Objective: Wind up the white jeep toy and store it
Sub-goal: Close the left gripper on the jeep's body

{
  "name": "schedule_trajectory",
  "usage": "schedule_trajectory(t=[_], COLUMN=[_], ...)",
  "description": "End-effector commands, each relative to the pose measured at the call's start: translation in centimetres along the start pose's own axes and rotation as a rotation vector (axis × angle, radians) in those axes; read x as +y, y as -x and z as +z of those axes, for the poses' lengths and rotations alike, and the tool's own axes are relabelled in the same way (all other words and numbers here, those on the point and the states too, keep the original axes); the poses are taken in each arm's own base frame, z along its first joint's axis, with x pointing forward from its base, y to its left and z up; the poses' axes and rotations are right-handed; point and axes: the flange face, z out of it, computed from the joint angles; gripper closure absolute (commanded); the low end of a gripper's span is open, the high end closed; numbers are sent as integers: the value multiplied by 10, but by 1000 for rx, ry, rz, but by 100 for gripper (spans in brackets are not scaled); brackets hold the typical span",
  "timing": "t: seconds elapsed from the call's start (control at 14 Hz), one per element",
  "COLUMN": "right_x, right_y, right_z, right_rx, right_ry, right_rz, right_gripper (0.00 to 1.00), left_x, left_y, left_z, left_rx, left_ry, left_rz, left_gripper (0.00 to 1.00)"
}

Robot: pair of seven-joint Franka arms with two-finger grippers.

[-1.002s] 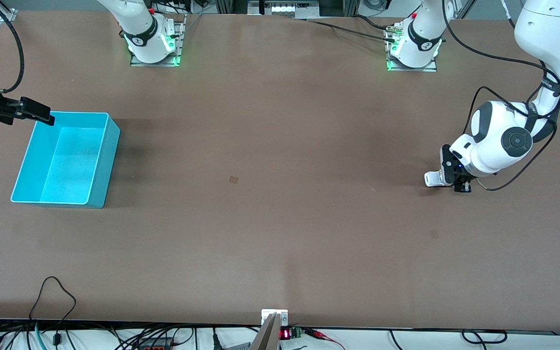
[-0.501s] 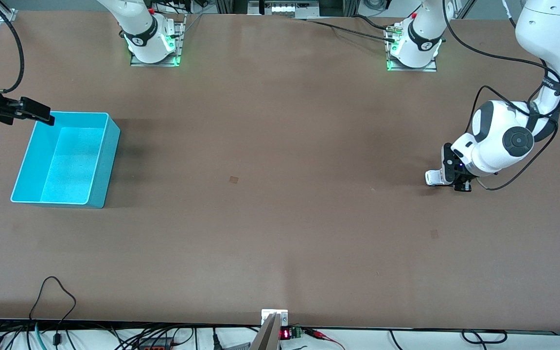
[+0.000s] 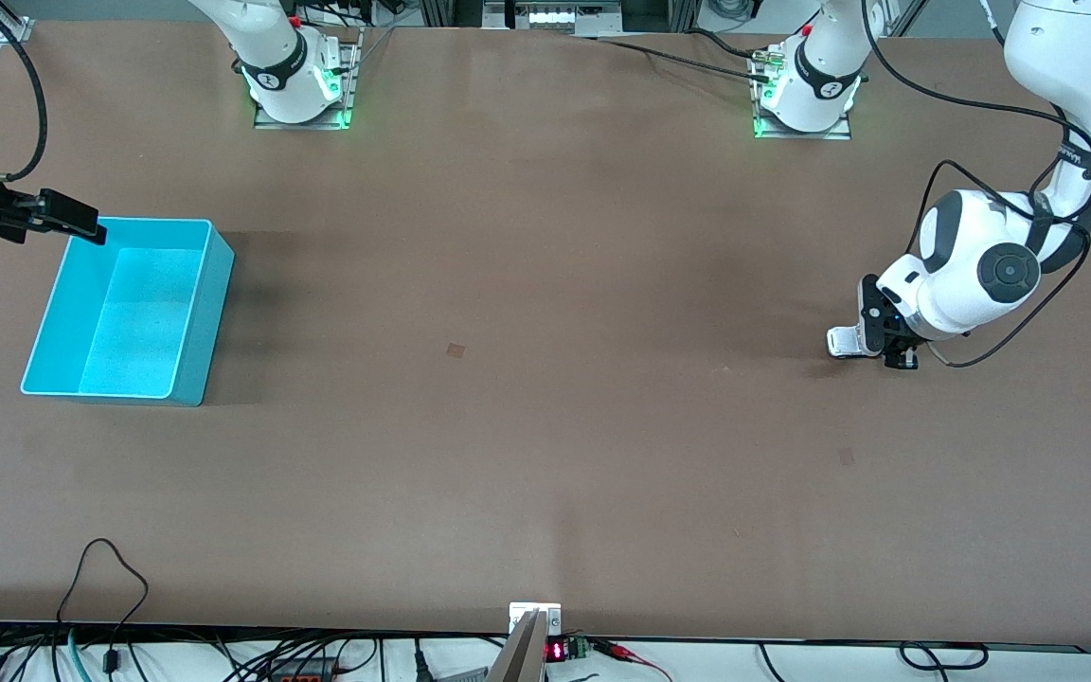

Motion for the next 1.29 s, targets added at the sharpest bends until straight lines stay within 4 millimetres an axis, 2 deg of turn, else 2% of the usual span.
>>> schedule_trajectory(t=[0.0,0.21,1.22], right_x=[1,2,1], right_y=[6,6,6], right_z=[-2,-2,-2], right_rx=[-3,-3,-5], right_ry=[3,3,3], right_rz=[-17,-15,-17], right_gripper=[0,0,0], left_x=[6,7,3], left_y=[-3,-5,-7], left_z=[-5,6,11], left_rx=[-4,2,7], left_ry=[-2,13,-19], left_rz=[-40,-51,61], left_gripper=[69,70,71])
